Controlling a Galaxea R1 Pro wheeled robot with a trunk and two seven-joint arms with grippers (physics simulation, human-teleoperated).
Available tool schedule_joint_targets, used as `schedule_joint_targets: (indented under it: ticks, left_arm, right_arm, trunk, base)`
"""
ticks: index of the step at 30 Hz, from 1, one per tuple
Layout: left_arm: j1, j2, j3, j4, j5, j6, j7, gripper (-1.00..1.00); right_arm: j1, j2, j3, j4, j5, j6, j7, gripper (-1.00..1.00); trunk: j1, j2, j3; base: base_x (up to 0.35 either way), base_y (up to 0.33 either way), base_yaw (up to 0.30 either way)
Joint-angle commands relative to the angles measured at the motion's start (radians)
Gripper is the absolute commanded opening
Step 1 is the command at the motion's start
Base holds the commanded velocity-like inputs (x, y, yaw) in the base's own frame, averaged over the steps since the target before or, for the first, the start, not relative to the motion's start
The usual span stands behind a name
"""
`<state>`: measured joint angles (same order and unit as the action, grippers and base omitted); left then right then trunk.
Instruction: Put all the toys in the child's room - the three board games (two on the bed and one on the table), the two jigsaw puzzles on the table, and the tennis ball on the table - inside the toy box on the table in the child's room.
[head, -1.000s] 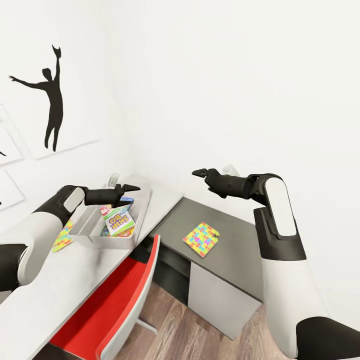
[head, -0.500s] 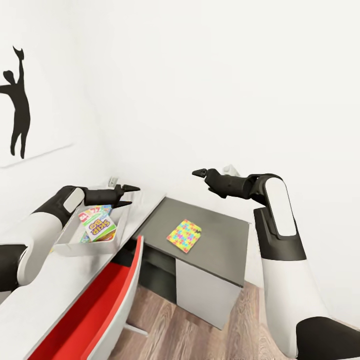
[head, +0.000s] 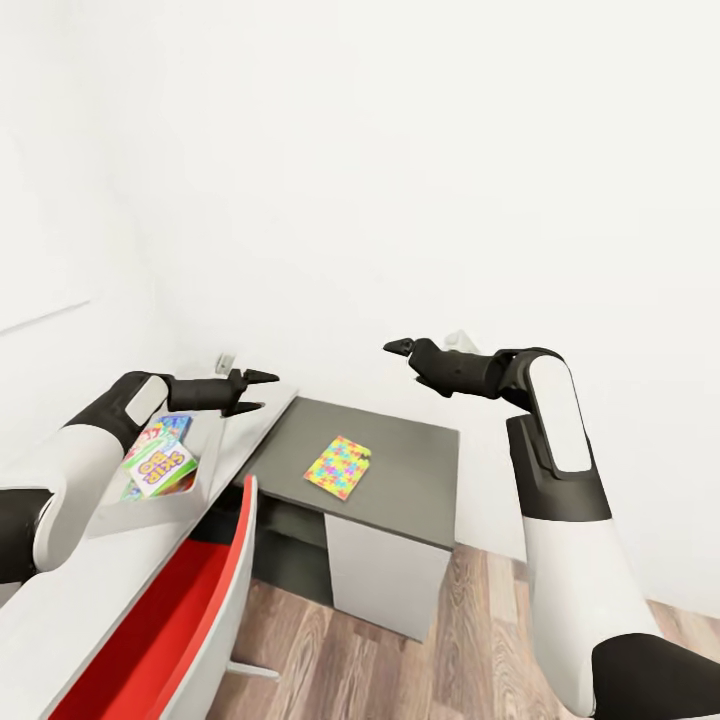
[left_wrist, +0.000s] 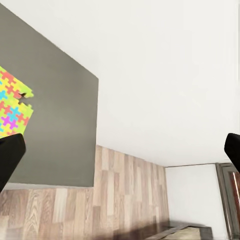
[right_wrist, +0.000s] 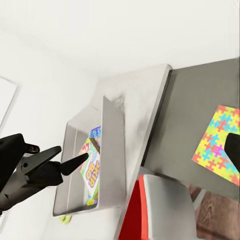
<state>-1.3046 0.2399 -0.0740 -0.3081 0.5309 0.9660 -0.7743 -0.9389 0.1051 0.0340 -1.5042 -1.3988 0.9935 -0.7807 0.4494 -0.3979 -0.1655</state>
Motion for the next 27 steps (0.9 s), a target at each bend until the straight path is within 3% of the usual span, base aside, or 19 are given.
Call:
schedule_joint_targets:
  ticks: [1,23,27]
  left_arm:
    - [-0.001,0.002,-0.008,0.000,0.005,0.002,-0.003,1.00]
    - [0.002,0.005,-0.009,0.000,-0.002,-0.047,-0.002,1.00]
    - [0.004,0.006,-0.010,0.000,-0.006,-0.047,0.008,1.00]
  right_arm:
    - [-0.001,0.001,0.000,0.000,-0.008,0.002,-0.010,1.00]
    - [-0.003,-0.003,-0.002,0.002,-0.008,0.002,-0.009,1.00]
    - [-0.004,-0.004,-0.002,0.000,-0.007,0.002,-0.010,1.00]
  trunk:
    - [0.001,-0.002,-0.001]
    - [0.001,-0.002,0.019]
    - [0.001,-0.002,0.021]
  base:
    - [-0.060,0.056,-0.266]
    - [-0.014,0.026,-0.256]
    - [-0.003,0.005,-0.112]
